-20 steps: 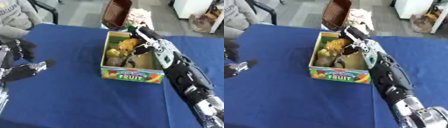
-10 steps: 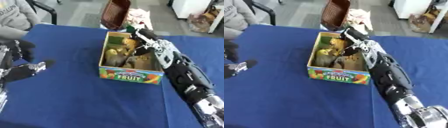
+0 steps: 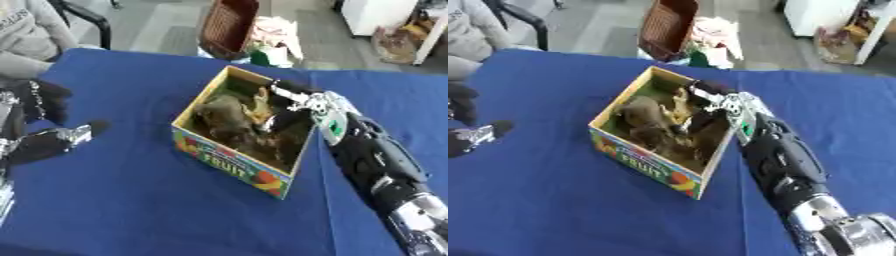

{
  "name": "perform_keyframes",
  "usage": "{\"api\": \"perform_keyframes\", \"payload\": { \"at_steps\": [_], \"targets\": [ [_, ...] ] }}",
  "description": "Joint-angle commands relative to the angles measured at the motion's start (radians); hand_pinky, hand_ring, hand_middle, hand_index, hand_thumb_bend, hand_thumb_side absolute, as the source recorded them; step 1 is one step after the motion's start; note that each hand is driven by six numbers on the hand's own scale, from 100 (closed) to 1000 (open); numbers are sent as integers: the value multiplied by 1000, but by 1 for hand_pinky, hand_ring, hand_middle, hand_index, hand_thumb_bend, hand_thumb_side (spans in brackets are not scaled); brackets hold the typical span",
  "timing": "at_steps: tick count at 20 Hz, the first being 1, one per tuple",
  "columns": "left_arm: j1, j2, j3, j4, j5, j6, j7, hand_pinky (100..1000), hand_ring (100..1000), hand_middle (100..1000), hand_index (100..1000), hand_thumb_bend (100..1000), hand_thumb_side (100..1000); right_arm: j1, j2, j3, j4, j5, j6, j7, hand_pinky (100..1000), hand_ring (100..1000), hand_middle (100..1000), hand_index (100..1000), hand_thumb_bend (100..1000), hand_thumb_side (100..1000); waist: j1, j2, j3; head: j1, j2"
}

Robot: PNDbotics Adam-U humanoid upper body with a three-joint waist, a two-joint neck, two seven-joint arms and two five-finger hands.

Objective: Pick up objects on the table and place them in the box.

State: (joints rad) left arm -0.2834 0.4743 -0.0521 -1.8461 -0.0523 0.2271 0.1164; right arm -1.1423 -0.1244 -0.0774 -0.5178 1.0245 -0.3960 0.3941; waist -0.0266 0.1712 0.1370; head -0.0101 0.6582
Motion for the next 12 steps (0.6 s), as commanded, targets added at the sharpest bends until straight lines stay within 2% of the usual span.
{"api": "perform_keyframes", "payload": {
  "at_steps": [1, 4, 12],
  "targets": [
    [-8, 14, 10, -9, -3, -2, -3, 465, 453, 425, 589, 826, 191, -22, -28, -10, -38, -26, 3, 22, 810, 890, 811, 887, 639, 449, 6, -16, -2, 2, -11],
    [-6, 14, 10, -7, -3, -2, -3, 464, 452, 424, 589, 826, 190, -22, -33, -13, -55, -55, -3, 11, 840, 913, 828, 905, 661, 445, 6, -17, -6, 2, -13],
    [-5, 14, 11, -5, -3, -3, -3, 464, 452, 424, 589, 826, 190, -23, -36, -10, -63, -74, -1, 7, 850, 922, 836, 913, 669, 440, 6, -17, -7, 2, -13]
  ]
}}
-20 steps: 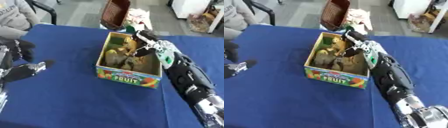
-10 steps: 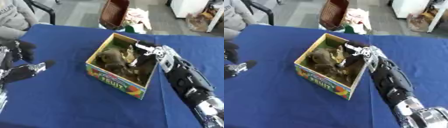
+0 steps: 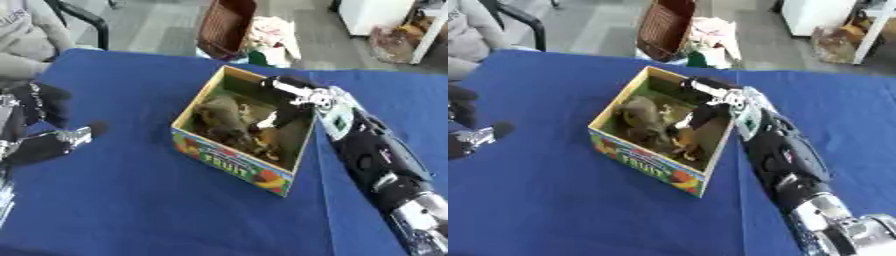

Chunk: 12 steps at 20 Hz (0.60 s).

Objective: Pick up objects on the table and place them in the box.

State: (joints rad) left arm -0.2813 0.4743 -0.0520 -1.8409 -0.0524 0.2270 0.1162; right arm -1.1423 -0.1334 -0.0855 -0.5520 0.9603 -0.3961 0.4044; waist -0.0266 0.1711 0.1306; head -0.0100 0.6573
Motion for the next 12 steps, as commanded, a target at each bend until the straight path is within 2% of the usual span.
{"api": "perform_keyframes", "payload": {
  "at_steps": [1, 4, 8, 12],
  "targets": [
    [-7, 14, 11, -10, -3, -3, -2, 464, 452, 424, 589, 826, 190, -23, -27, -2, -31, -13, -1, -6, 850, 922, 836, 913, 669, 440, 6, -17, -1, 2, -13],
    [-4, 14, 12, -8, -3, -3, -2, 465, 452, 423, 589, 826, 190, -30, -32, -8, -50, -34, -5, -22, 892, 956, 871, 938, 702, 430, 6, -20, -5, 5, -11],
    [9, 15, 16, -2, -4, -3, -1, 465, 452, 423, 586, 827, 191, -42, -59, -18, -110, -87, -23, -59, 871, 947, 856, 933, 703, 424, 3, -28, -22, 19, -4],
    [27, 17, 25, 4, -8, -5, 5, 466, 455, 422, 584, 827, 192, -24, -117, -14, -206, -153, -69, -111, 857, 940, 848, 929, 699, 419, 1, -33, -49, 38, 1]
  ]
}}
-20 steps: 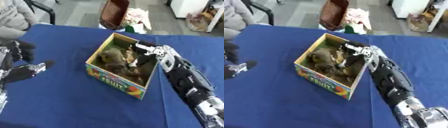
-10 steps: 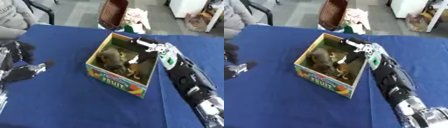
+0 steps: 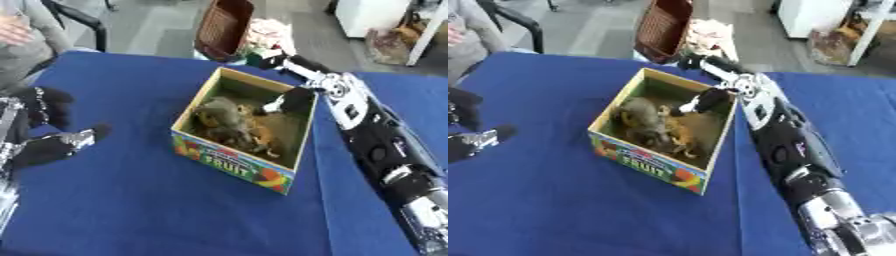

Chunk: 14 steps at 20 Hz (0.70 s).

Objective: Pick up objects on the table and place them in the box.

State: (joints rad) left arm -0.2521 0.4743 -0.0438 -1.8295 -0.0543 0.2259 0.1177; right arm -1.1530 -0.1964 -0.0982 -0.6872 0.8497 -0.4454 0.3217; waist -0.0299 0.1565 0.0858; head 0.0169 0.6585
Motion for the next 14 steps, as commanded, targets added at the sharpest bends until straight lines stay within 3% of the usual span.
{"api": "perform_keyframes", "payload": {
  "at_steps": [1, 7, 14],
  "targets": [
    [1, 17, 18, -7, -7, -4, 5, 466, 455, 422, 584, 827, 192, -8, -66, 1, -88, -60, -23, -34, 855, 938, 844, 928, 699, 416, 4, -19, -9, 14, 1],
    [16, 16, 25, -5, -11, -6, 9, 467, 459, 426, 584, 827, 194, 36, -142, 6, -173, -169, -9, -52, 843, 926, 828, 920, 694, 395, 5, -23, -41, 29, 6],
    [37, 10, 42, -2, -10, -10, 33, 466, 462, 432, 581, 826, 188, 129, -234, 16, -298, -292, 7, -108, 754, 894, 790, 909, 656, 332, 6, -26, -93, 49, 12]
  ]
}}
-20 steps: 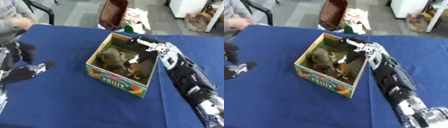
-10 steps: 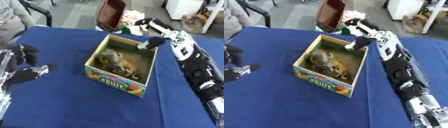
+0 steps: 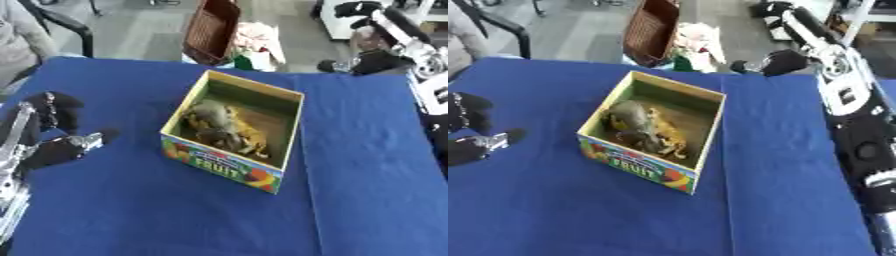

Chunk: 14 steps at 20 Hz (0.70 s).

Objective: Pick up objects on the table and place them in the box.

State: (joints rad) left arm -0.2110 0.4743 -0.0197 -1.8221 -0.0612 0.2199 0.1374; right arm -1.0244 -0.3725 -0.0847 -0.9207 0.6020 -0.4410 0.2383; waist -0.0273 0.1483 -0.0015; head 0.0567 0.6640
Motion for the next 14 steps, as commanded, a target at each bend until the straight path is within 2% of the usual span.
{"api": "perform_keyframes", "payload": {
  "at_steps": [1, 6, 14],
  "targets": [
    [-1, 8, 20, -10, -3, -6, 20, 466, 464, 434, 579, 826, 187, 18, -69, 4, -87, -61, 5, -37, 740, 891, 789, 912, 645, 331, 3, -17, -14, 13, 7],
    [22, -1, 30, -9, 5, -23, 46, 467, 469, 440, 572, 825, 180, 111, -101, 11, -194, -144, 36, -90, 722, 891, 794, 916, 622, 288, -3, -28, -54, 38, 26],
    [61, -19, 29, 4, 9, -43, 56, 473, 492, 460, 564, 825, 180, 241, -86, 10, -336, -286, 106, -107, 725, 906, 810, 920, 608, 277, -16, -61, -93, 68, 82]
  ]
}}
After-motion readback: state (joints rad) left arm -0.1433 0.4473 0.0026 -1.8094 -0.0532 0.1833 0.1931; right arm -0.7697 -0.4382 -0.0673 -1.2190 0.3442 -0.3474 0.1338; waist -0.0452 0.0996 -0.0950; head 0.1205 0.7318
